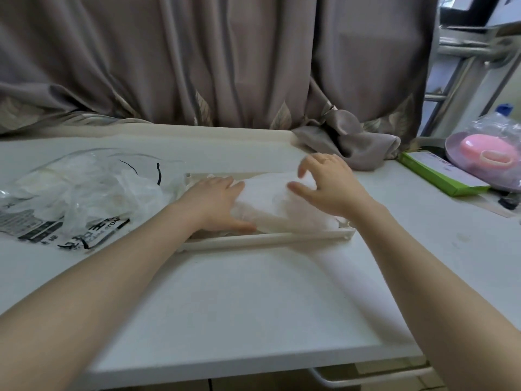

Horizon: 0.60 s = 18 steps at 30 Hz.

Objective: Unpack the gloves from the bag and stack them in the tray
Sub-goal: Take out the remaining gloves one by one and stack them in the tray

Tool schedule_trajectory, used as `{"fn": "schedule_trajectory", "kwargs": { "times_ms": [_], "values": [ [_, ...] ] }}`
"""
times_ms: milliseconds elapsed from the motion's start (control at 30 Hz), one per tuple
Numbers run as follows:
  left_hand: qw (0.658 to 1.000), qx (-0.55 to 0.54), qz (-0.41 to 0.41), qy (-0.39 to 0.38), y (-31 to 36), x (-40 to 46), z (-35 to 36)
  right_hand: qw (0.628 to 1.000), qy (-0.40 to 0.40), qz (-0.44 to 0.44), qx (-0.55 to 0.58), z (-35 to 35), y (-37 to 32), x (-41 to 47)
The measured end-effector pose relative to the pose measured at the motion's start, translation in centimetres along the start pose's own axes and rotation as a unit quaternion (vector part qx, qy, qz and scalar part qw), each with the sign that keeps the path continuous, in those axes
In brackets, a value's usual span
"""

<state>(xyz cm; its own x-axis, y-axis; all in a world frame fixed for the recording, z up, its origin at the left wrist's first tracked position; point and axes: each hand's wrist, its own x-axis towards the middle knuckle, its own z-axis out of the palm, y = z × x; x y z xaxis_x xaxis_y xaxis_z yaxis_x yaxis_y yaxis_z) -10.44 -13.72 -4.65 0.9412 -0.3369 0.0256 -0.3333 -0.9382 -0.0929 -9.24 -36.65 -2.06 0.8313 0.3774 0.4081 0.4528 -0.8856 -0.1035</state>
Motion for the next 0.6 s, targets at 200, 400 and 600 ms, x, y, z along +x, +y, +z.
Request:
{"fn": "schedule_trajectory", "kwargs": {
  "times_ms": [200,400,600],
  "values": [
    [0.998,-0.018,-0.041,-0.033,-0.4,0.3,1.3,0.978,-0.206,0.017,-0.028,4.4,-2.0,0.8],
    [0.999,0.015,-0.030,0.030,-1.7,-0.5,1.8,0.960,-0.247,0.116,0.056,4.5,0.4,0.2],
    [0.997,0.037,-0.057,0.022,-2.4,-0.6,2.2,0.946,-0.252,0.192,0.064,4.7,0.3,0.1]
  ]
}}
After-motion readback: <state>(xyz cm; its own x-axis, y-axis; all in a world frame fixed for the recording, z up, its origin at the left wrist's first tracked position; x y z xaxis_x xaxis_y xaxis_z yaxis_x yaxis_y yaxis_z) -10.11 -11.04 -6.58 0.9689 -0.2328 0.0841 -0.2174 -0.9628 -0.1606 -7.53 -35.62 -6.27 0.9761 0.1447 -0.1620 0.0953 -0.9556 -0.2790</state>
